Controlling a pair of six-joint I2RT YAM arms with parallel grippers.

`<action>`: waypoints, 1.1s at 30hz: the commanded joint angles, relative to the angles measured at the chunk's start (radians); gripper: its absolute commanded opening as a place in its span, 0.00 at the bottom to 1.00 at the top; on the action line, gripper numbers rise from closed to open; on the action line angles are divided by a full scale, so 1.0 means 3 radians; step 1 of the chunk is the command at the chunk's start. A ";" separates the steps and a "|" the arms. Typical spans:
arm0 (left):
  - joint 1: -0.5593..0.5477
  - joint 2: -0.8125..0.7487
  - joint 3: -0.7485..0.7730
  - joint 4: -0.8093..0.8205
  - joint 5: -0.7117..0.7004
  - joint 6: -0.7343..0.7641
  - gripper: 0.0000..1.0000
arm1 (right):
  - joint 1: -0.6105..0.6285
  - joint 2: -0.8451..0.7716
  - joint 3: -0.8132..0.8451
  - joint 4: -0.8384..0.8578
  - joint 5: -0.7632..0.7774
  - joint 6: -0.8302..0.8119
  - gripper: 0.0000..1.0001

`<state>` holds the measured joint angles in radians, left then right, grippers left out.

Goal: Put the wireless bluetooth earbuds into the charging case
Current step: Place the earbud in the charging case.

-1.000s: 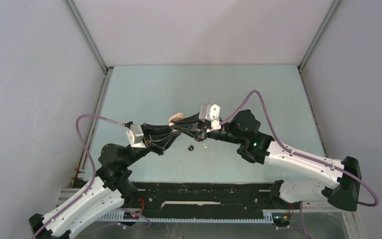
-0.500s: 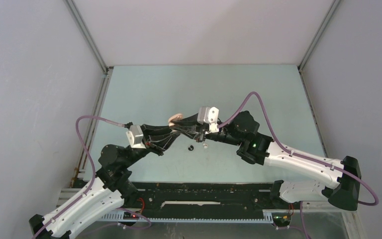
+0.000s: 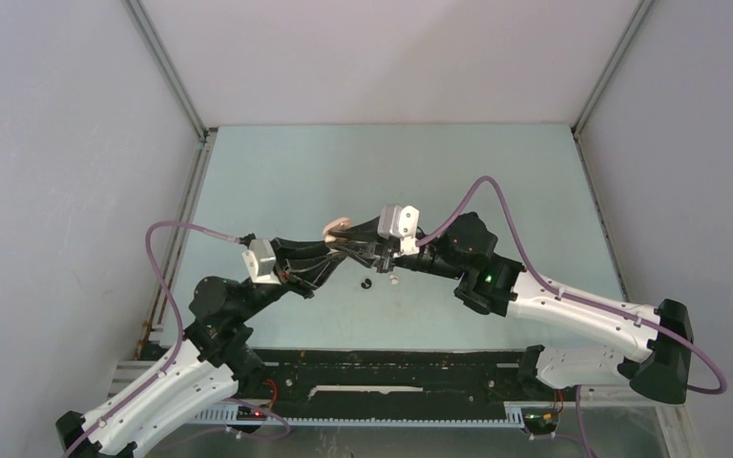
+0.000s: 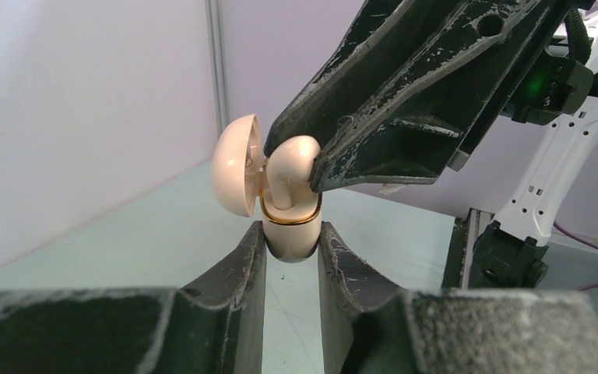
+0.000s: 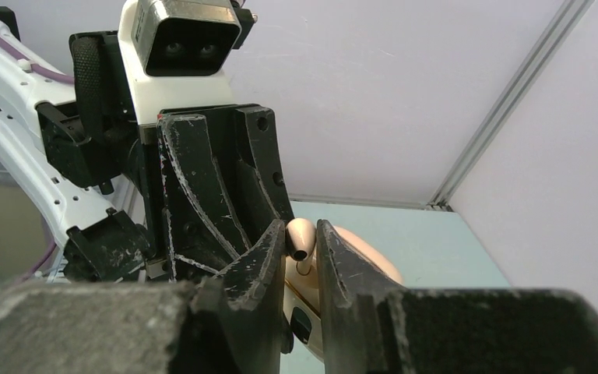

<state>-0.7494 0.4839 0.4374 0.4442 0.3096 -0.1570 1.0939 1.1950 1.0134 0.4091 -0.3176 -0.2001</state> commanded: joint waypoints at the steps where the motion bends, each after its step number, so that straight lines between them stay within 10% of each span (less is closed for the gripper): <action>1: 0.0022 -0.0024 0.0017 0.0208 0.0001 0.0032 0.00 | -0.0009 -0.0040 -0.0003 -0.0131 0.0007 -0.0059 0.22; 33: 0.0035 0.0013 0.0040 0.0180 0.0072 0.0012 0.00 | -0.0012 -0.0096 0.0211 -0.0433 0.0073 -0.0345 0.34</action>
<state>-0.7391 0.4908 0.4374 0.4324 0.3000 -0.1570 1.0939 1.1931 1.0389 0.2966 -0.3172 -0.2665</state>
